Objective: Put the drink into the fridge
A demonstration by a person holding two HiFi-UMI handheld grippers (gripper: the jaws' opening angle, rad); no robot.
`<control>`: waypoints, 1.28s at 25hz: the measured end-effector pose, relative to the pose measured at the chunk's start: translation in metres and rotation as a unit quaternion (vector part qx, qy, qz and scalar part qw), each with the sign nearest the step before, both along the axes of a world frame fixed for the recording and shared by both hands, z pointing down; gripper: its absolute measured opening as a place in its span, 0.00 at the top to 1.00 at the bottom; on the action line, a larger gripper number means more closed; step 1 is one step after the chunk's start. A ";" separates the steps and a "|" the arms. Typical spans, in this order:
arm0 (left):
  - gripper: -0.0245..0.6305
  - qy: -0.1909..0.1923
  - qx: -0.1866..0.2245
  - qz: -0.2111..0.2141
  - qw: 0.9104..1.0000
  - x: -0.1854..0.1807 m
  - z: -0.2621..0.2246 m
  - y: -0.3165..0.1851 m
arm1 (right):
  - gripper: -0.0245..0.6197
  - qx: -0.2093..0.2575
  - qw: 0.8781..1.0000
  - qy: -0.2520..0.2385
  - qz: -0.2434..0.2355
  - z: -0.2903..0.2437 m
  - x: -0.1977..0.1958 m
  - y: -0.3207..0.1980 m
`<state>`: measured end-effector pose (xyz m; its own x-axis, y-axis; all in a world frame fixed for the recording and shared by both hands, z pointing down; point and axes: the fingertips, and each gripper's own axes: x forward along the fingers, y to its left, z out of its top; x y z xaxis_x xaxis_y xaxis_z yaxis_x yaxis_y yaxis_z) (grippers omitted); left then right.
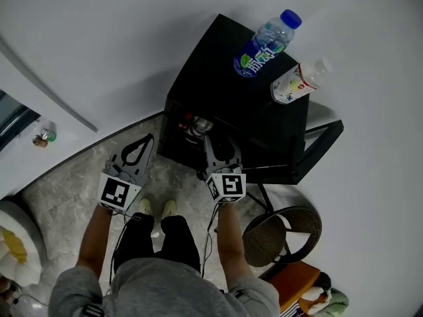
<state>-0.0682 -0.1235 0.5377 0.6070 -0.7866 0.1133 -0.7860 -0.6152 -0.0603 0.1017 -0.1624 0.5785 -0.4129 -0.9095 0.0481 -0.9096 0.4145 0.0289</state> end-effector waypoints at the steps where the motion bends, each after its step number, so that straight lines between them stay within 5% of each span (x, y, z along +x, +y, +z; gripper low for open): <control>1: 0.96 0.000 0.000 0.003 1.000 0.001 -0.005 0.002 | 0.72 0.001 1.000 0.001 0.001 -0.005 -0.001 0.004; 13: 0.96 0.002 0.005 0.024 1.000 0.005 -0.077 0.018 | 0.86 0.019 0.999 -0.009 0.027 -0.098 0.001 0.046; 32: 0.96 -0.008 0.047 0.018 0.999 -0.021 -0.162 0.060 | 0.91 0.044 0.999 -0.004 0.032 -0.191 0.000 0.124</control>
<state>-0.0891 -0.0634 0.3755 0.6337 -0.7719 0.0501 -0.7619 -0.6341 -0.1323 0.1013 -0.0382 0.3875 -0.3543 -0.9345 -0.0356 -0.9343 0.3521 0.0549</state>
